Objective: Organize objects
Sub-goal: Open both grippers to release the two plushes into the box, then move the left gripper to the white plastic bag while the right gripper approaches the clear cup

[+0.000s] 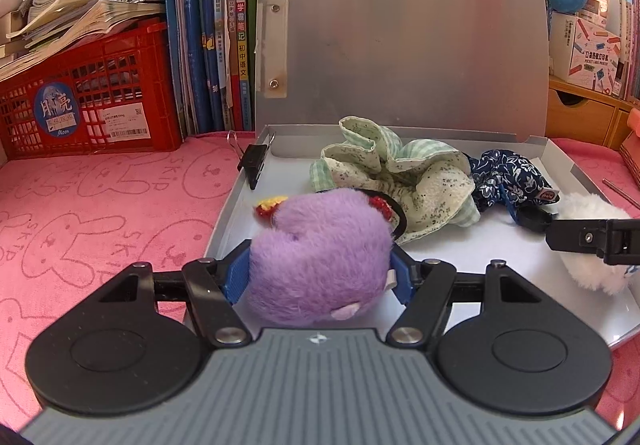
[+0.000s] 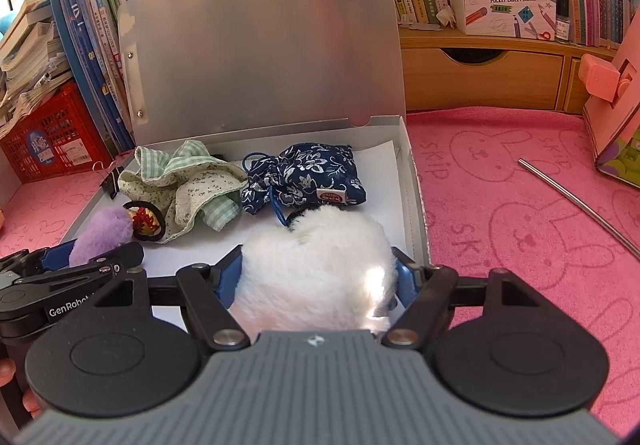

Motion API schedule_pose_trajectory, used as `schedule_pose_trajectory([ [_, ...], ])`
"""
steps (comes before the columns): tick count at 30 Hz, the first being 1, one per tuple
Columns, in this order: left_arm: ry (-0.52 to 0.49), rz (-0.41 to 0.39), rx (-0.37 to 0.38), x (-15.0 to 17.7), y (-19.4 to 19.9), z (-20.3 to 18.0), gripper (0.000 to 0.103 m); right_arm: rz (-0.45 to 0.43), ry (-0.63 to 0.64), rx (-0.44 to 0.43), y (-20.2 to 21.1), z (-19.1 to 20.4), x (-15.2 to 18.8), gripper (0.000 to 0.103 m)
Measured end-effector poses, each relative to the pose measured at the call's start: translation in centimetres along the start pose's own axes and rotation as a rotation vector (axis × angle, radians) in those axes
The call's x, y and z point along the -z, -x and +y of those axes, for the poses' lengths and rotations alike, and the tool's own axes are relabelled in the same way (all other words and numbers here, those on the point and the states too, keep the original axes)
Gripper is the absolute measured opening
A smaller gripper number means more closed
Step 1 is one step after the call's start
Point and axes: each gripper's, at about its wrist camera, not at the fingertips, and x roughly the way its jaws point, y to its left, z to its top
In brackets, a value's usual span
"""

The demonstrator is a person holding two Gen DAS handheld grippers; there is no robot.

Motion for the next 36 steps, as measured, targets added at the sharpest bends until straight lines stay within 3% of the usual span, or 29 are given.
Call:
schedule_pose_trajectory([
  [5,0.009,0.001,0.007,-0.2,-0.1,0.0,0.074,0.004,-0.003,0.014,-0.8,-0.1,-0.6,0.074],
  [7,0.022,0.011,0.031,-0.2,0.2,0.1,0.075,0.008,0.007,0.013,-0.8,0.0,-0.5,0.083],
  [10,0.051,0.010,0.059,-0.5,1.0,0.5,0.083,0.009,0.005,-0.003,-0.3,-0.1,-0.7,0.088],
  [12,0.052,0.004,0.058,-0.8,1.6,0.4,0.083,-0.007,0.003,-0.003,0.3,-0.2,-0.9,0.091],
  [22,-0.014,-0.079,0.154,-1.1,8.6,-1.0,0.090,-0.081,0.035,-0.035,6.1,-0.5,-1.1,0.096],
  [30,-0.037,-0.114,0.242,2.2,15.2,-1.6,0.090,-0.142,0.075,-0.064,11.9,-1.3,1.4,0.099],
  [36,-0.060,-0.153,0.280,6.7,20.2,-2.0,0.090,-0.179,0.122,-0.045,15.4,-2.0,5.2,0.100],
])
